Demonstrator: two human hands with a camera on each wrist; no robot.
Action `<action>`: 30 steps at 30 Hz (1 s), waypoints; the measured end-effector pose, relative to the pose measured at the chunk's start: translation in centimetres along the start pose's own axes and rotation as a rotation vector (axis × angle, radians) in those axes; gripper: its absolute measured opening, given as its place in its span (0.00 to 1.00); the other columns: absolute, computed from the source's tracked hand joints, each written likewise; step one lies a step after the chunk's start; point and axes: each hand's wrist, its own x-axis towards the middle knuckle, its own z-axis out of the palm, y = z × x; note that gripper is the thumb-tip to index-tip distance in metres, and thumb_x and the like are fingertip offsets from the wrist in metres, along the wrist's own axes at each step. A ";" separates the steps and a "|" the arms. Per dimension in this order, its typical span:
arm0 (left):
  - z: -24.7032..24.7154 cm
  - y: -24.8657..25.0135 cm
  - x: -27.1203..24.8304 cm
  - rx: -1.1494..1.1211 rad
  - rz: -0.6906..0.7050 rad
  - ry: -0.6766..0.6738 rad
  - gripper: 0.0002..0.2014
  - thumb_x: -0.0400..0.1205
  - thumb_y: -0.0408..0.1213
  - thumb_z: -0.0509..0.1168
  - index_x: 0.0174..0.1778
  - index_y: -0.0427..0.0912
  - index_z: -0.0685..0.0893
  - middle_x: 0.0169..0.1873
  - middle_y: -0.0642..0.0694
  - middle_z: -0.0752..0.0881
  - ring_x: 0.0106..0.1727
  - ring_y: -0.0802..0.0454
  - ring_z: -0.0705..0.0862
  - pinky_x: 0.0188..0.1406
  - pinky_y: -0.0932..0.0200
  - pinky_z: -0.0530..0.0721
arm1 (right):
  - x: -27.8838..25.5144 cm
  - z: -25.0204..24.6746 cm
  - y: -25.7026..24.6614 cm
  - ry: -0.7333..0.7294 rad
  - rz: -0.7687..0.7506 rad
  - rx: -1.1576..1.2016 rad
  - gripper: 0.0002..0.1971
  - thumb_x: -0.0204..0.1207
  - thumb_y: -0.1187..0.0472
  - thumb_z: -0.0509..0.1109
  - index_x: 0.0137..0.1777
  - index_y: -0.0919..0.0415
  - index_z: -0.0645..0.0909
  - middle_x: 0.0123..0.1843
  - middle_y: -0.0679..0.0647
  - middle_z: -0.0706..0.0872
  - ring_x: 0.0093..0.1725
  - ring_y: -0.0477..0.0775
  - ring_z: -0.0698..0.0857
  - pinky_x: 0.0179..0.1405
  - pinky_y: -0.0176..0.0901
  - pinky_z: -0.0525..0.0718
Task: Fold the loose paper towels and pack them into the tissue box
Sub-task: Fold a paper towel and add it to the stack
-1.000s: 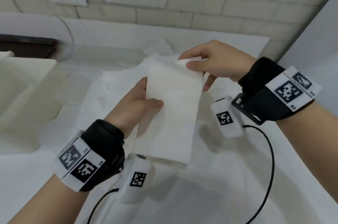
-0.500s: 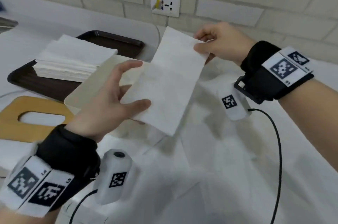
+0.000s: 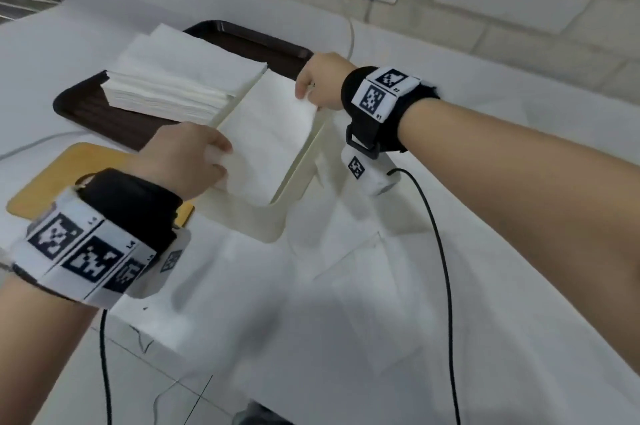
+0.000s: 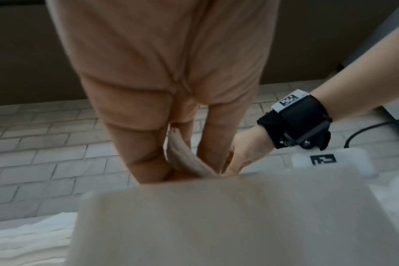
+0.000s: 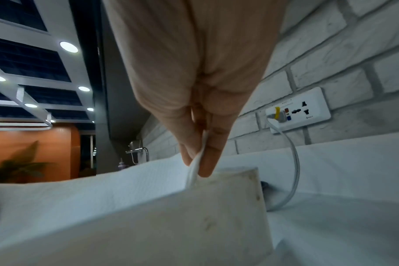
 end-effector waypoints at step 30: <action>5.7 3.9 -8.1 -0.315 0.196 -0.106 0.04 0.79 0.42 0.66 0.48 0.52 0.82 0.38 0.57 0.82 0.37 0.62 0.83 0.30 0.81 0.73 | -13.1 10.0 1.3 -0.343 -0.308 -0.284 0.14 0.76 0.59 0.65 0.61 0.55 0.74 0.59 0.52 0.73 0.56 0.57 0.77 0.46 0.46 0.73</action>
